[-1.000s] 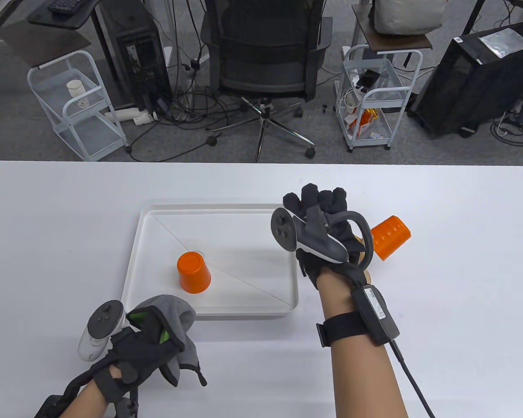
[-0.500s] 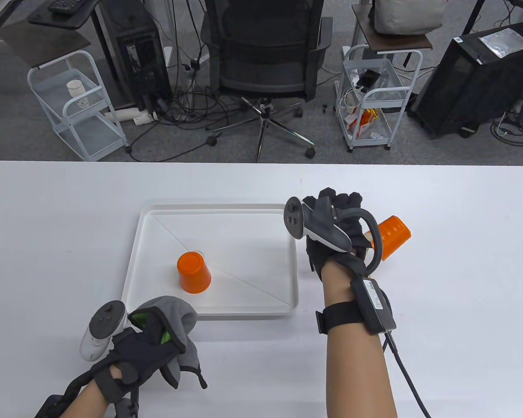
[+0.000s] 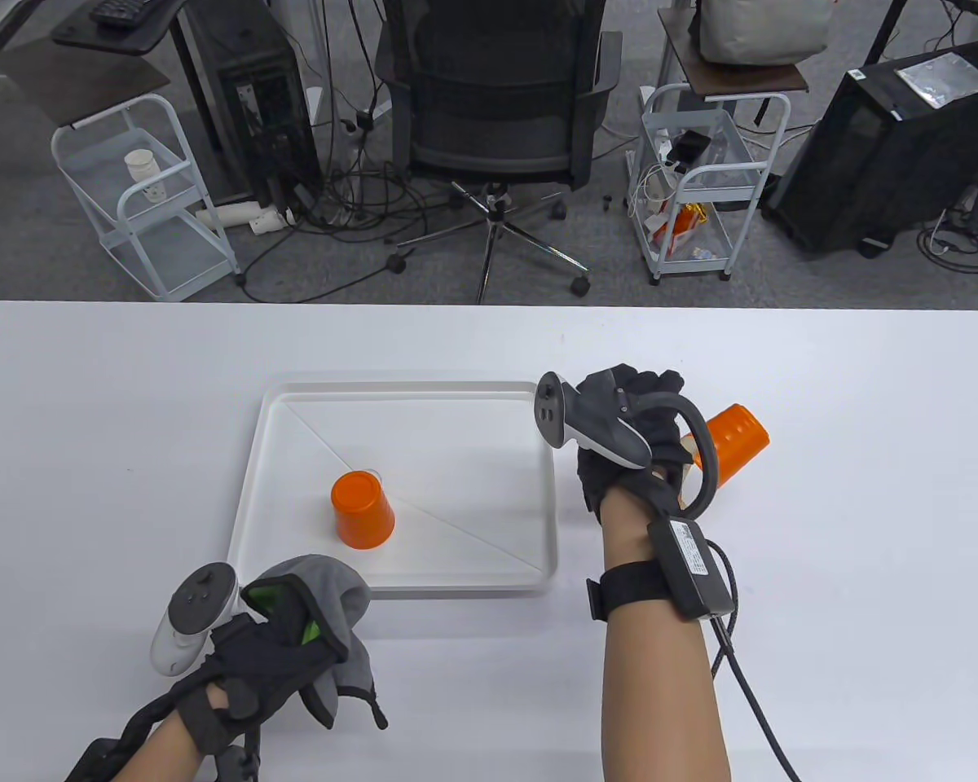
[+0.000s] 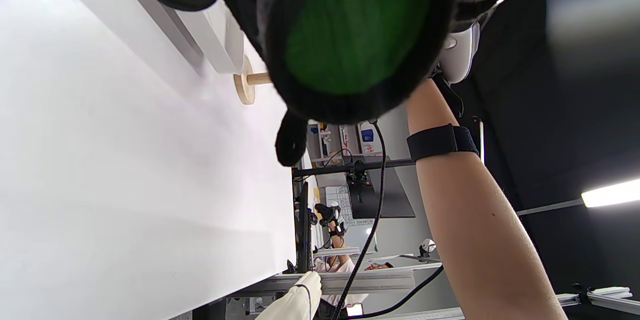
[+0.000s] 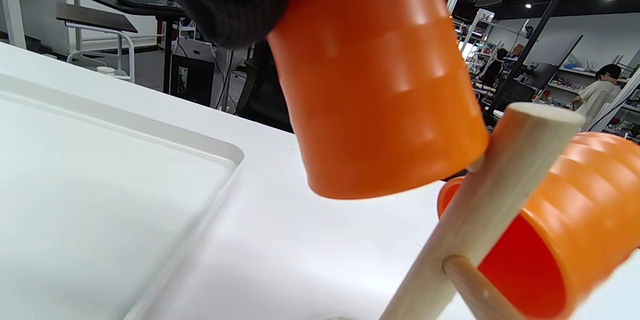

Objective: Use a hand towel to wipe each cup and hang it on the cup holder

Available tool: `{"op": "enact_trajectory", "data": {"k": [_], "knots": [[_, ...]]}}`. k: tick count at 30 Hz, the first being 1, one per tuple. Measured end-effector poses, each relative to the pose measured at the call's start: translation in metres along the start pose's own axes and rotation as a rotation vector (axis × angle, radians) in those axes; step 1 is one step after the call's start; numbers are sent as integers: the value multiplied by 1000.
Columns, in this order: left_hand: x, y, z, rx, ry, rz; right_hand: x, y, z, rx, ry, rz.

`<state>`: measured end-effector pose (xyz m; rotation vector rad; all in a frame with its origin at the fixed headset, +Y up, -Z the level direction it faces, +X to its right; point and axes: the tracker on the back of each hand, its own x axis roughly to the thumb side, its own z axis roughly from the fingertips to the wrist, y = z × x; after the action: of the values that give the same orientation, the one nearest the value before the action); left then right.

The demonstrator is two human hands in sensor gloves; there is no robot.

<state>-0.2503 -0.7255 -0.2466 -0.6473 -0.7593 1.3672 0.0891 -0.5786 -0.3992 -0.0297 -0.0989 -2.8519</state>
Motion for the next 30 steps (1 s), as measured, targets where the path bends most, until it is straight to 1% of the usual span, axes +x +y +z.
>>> {"op": "enact_trajectory", "data": {"k": [11,20,23,26,30], "knots": [[0,0,0,3,1,7,10,13,-7,12,2,56],[-1,1,-1,4,4,12,11,21,-9,17,-21,38],[-1,1,-1,4,5,13,12,20,-7,13,-32,26],[-1,1,-1,3,8,12,18,14,-3,-31,-76,-17],[-2,1,-1,1,10,3,35,6,3,-67,-161,-57]]}}
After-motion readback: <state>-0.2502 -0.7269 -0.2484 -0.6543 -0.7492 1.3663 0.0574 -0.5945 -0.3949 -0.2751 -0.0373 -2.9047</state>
